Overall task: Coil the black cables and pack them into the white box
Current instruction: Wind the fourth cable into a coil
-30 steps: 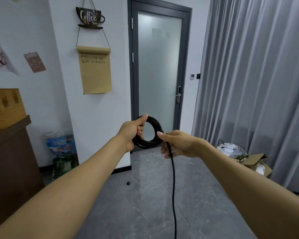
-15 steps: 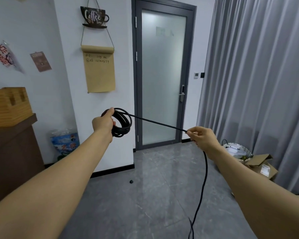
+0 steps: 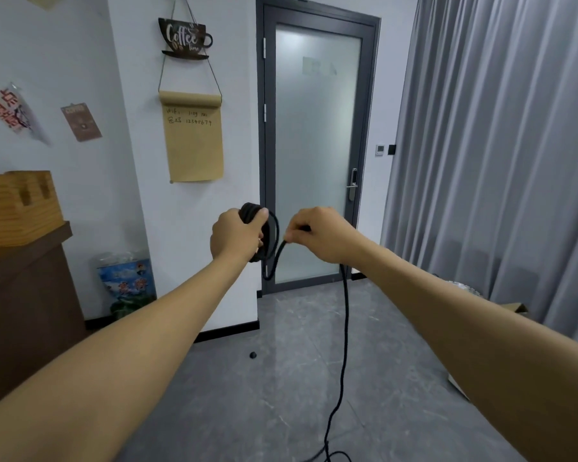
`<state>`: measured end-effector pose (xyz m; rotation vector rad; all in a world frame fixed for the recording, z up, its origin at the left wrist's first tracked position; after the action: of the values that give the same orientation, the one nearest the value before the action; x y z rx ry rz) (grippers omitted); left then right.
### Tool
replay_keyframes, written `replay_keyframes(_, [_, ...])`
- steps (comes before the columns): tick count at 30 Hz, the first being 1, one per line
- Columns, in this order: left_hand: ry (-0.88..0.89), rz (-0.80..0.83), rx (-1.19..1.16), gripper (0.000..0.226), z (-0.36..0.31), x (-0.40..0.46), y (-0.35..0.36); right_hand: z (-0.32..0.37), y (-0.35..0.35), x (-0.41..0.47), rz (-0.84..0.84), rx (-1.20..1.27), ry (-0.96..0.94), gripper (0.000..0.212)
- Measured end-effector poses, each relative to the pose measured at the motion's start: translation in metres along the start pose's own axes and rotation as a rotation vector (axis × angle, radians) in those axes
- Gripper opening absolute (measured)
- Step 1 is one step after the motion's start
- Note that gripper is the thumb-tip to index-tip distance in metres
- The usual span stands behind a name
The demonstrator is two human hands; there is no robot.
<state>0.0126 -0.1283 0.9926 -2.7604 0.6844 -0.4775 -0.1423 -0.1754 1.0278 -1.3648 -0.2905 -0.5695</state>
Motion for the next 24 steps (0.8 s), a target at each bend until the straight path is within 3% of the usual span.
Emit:
replay_keyframes(3, [0.017,0.202,-0.057,0.036,-0.006,-0.012,0.007,0.004,-0.005,0.004,-0.152,0.118,0.050,0.028])
replay_keyframes(7, [-0.102,0.484,-0.287,0.034,-0.010,-0.029,0.012,-0.005,-0.009,0.002,-0.323,0.175,0.168,0.030])
replay_keyframes(19, [-0.271,0.697,-0.443,0.044,-0.020,-0.057,0.022,-0.023,-0.007,-0.016,-0.421,0.245,0.293,0.022])
replay_keyframes(24, [-0.320,0.804,-0.452,0.019,-0.015,-0.057,0.022,-0.028,-0.006,-0.018,-0.383,0.279,0.305,0.022])
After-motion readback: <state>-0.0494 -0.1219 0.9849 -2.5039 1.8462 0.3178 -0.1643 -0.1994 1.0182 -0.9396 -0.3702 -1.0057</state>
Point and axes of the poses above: each hand's wrist, its own x-axis towards the middle knuckle, its own y-axis out of the palm, z = x × y, the point moved 1 cm from there along x, towards the middle knuckle, and after that the axes turned 12 degrees about -y, right-handed, at the moved point
